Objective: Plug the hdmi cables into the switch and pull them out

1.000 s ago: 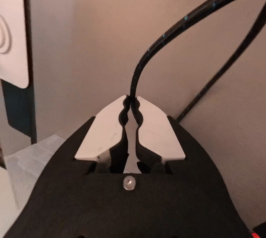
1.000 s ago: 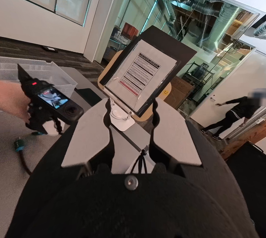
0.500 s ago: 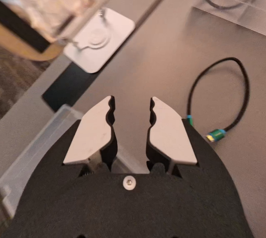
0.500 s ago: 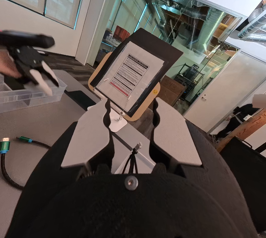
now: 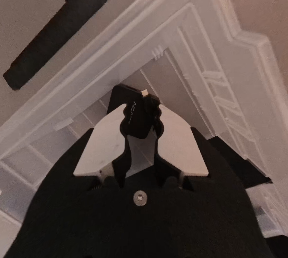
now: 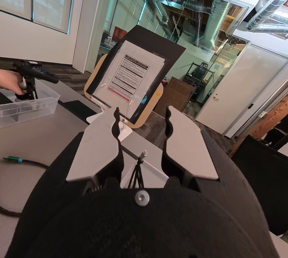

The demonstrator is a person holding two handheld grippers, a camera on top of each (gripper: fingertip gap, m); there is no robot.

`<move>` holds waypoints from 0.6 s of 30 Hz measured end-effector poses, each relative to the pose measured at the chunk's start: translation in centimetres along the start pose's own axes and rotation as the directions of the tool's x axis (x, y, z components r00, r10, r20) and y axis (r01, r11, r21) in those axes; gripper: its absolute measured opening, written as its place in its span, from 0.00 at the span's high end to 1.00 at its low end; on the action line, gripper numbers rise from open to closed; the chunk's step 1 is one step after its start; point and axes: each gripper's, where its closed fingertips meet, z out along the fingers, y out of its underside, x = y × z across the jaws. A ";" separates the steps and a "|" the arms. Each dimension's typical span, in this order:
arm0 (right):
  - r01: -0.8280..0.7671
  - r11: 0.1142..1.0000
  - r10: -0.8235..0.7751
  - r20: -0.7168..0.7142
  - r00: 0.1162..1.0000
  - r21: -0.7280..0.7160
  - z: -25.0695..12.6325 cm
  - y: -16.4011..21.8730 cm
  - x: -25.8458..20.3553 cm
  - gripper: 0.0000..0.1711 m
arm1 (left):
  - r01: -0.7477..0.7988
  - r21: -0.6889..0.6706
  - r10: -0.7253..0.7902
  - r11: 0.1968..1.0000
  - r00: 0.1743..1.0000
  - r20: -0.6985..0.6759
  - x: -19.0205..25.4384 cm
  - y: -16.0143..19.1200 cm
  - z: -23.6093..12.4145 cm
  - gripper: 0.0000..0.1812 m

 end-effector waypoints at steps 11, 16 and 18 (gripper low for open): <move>-0.001 1.000 0.001 -0.021 1.000 -0.009 -0.1 0.4 0.7 0.67 | -0.026 0.063 0.021 0.998 0.996 0.084 -2.3 0.6 -2.8 0.93; -0.002 1.000 0.002 -0.007 1.000 -0.009 0.1 0.4 0.3 0.67 | -0.011 0.244 -0.011 0.970 0.996 0.092 -3.0 -0.6 -7.9 0.93; -0.004 1.000 0.004 0.011 1.000 -0.013 0.6 0.5 -0.3 0.67 | -0.018 0.324 -0.009 0.946 0.997 0.079 -2.6 -1.3 -10.8 0.93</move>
